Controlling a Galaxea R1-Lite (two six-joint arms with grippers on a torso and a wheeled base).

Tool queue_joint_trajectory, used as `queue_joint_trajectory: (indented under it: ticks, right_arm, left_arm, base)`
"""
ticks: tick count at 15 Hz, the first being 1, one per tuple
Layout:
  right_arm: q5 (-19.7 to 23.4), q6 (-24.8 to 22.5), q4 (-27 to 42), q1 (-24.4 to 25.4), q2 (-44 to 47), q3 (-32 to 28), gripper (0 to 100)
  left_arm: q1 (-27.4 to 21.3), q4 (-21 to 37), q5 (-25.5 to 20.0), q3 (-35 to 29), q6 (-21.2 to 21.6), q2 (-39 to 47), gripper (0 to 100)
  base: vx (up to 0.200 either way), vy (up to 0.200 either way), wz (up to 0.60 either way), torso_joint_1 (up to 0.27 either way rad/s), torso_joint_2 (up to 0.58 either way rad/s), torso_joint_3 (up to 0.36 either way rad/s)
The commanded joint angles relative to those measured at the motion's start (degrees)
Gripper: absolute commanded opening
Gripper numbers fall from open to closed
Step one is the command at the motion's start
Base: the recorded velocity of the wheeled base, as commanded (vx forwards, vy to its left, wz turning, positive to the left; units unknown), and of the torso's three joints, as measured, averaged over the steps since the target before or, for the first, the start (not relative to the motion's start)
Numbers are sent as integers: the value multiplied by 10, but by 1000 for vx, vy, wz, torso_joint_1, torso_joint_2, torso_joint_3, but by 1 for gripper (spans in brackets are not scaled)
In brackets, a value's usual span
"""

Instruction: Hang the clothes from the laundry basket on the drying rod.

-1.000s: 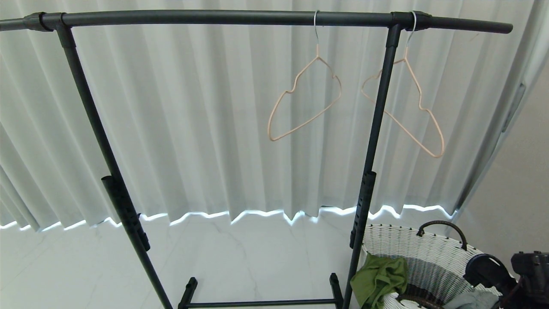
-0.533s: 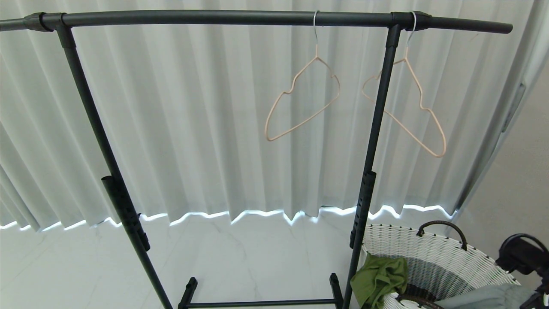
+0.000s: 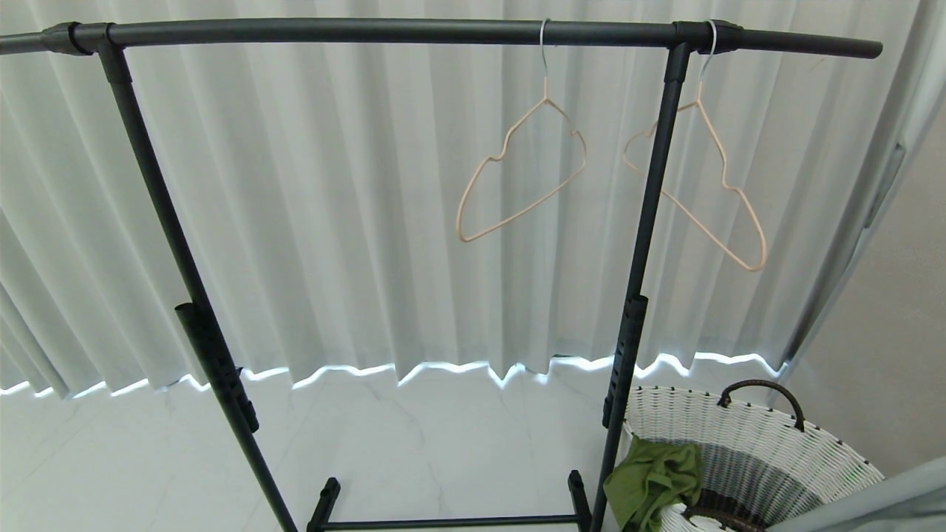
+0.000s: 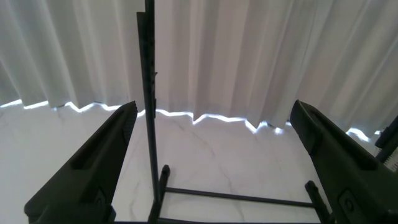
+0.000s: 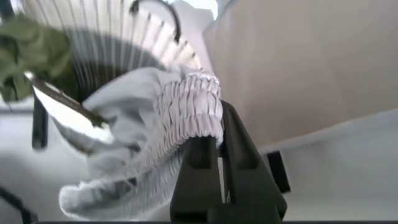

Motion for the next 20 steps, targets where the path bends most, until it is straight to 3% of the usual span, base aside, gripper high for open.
queue_joint_trajectory:
  ticks: [1,5,13,17,20]
  right_arm:
    - [2,2,5,2,-100,8,0]
    - [4,3,5,2,-145,4,0]
    - [37,-11,5,3,-157,3,0]
    - [61,-23,5,3,-155,3,0]
    - [68,-31,4,3,-154,3,0]
  left_arm:
    - [0,0,0,0,0,0,100]
    - [-2,1,0,0,3,0,100]
    - [-2,1,0,0,6,0,100]
    - [-2,1,-6,0,47,0,100]
    - [-2,2,-6,0,47,0,100]
  base:
    - [0,0,0,0,0,0]
    - [0,0,0,0,0,0]
    - [-200,0,0,4,0,4]
    - [0,0,0,0,0,0]
    - [0,67,0,2,1,-1]
